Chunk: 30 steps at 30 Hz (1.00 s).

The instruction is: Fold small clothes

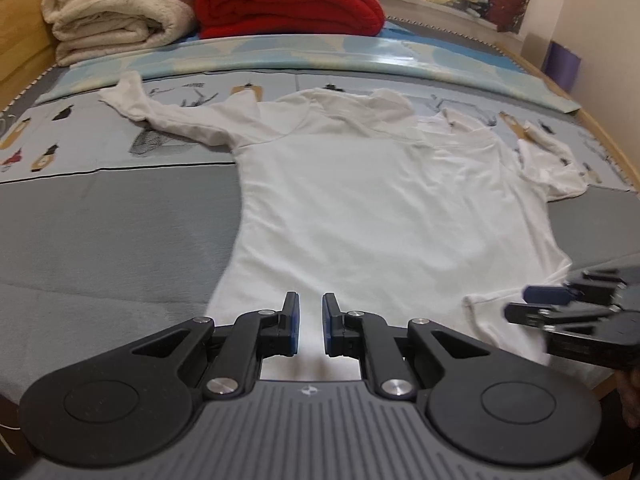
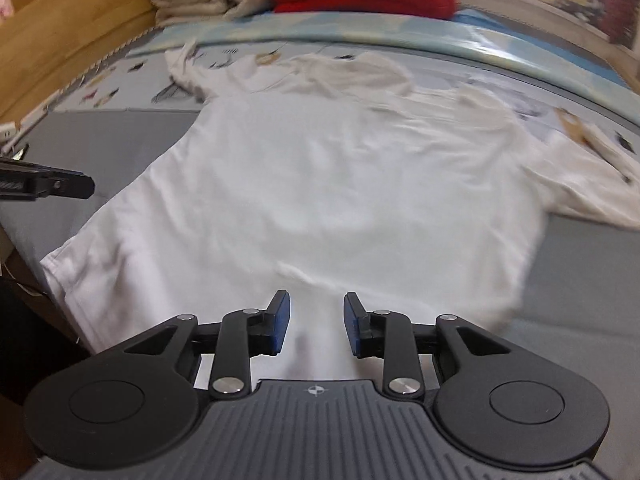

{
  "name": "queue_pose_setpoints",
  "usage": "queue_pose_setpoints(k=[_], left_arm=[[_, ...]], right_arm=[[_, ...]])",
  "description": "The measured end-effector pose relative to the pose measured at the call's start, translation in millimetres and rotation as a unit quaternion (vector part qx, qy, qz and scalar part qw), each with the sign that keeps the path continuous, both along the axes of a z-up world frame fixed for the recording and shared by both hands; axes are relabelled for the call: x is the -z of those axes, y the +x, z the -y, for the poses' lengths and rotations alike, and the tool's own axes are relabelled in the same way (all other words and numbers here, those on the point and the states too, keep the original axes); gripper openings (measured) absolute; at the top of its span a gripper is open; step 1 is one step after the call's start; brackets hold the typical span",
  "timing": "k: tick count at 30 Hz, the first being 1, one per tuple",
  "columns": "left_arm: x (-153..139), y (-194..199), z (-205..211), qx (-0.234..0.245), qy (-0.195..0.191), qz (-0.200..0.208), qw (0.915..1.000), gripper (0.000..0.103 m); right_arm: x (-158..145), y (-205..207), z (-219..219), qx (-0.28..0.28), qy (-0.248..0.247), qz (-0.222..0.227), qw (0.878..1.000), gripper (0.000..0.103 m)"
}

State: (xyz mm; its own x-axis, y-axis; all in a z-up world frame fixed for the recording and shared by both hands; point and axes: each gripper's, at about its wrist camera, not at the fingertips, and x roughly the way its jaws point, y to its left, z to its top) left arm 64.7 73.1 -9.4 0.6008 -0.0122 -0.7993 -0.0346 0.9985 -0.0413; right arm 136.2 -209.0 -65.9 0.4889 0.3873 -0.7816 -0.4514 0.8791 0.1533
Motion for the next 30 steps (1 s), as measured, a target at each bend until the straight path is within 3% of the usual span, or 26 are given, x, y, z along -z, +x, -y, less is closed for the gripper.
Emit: queue_pose_setpoints(k=[3, 7, 8, 10, 13, 19, 24, 30], left_arm=[[-3, -3, -7, 0.0, -0.002, 0.002, 1.0, 0.013], [-4, -6, -14, -0.003, 0.005, 0.004, 1.0, 0.016], [-4, -6, -17, -0.006, 0.001, 0.003, 1.0, 0.016], [-7, -6, -20, -0.009, -0.005, 0.006, 0.9999, 0.016], [-12, -3, -13, -0.003, 0.002, 0.017, 0.9998, 0.016], [-21, 7, 15, 0.019, -0.029, 0.022, 0.9991, 0.016], [-31, 11, 39, 0.047, -0.044, 0.03, 0.9975, 0.016], [-25, 17, 49, 0.043, -0.039, 0.012, 0.9983, 0.016]], right_arm=[[13, 15, -33, -0.013, -0.039, -0.018, 0.999, 0.044], [32, 23, -66, -0.03, -0.1, -0.027, 0.994, 0.044], [32, 22, -68, -0.034, -0.11, -0.02, 0.993, 0.04], [30, 20, -66, -0.038, -0.117, -0.015, 0.992, 0.005], [19, 13, -46, -0.022, -0.105, -0.012, 0.994, 0.004], [-7, -25, 35, 0.052, -0.079, -0.006, 0.995, 0.003], [-4, -71, 122, 0.132, -0.053, -0.053, 0.988, 0.002], [9, -95, 162, 0.176, -0.046, -0.092, 0.979, 0.002]])
